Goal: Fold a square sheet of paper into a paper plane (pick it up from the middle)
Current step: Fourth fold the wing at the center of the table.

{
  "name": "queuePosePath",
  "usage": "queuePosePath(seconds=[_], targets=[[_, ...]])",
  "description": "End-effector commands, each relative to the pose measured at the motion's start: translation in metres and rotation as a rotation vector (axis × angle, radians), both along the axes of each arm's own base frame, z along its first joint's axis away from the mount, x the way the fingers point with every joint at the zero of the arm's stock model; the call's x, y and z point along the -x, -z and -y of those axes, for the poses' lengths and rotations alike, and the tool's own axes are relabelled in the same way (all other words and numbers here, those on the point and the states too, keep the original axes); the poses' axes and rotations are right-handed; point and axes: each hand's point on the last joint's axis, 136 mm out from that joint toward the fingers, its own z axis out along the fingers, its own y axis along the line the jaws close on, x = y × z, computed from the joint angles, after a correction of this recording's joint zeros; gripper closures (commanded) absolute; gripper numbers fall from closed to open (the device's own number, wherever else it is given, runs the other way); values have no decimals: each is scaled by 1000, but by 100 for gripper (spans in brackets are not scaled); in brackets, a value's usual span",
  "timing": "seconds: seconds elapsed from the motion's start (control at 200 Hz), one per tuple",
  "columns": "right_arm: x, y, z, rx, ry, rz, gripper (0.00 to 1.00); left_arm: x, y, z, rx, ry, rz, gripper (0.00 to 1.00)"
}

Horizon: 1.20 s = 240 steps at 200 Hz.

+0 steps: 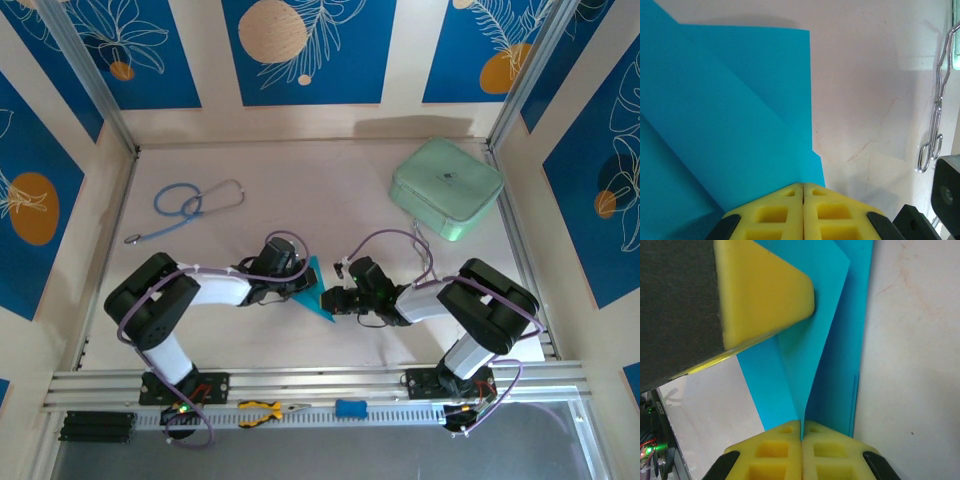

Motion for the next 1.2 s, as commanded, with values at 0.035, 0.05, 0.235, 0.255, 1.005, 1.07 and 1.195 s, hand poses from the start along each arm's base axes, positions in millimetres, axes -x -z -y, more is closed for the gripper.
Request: queuePosePath(seconds=[0.035, 0.05, 0.235, 0.255, 1.005, 1.07, 1.195], targets=[[11, 22, 13, 65, 10, -99, 92, -3, 2, 3, -11, 2, 8, 91], [12, 22, 13, 66, 10, -101, 92, -2, 3, 3, -13, 2, 6, 91], [12, 24, 13, 67, 15, -121, 92, -2, 7, 4, -8, 7, 1, 91], [12, 25, 14, 67, 15, -121, 92, -2, 7, 4, -8, 5, 1, 90], [29, -12, 15, 7, -24, -153, 84, 7, 28, 1, -40, 37, -40, 92], [33, -12, 17, 2, -30, -167, 85, 7, 28, 2, -39, 39, -40, 92], [41, -9, 17, -4, -48, -196, 86, 7, 28, 2, -34, 38, -39, 92]])
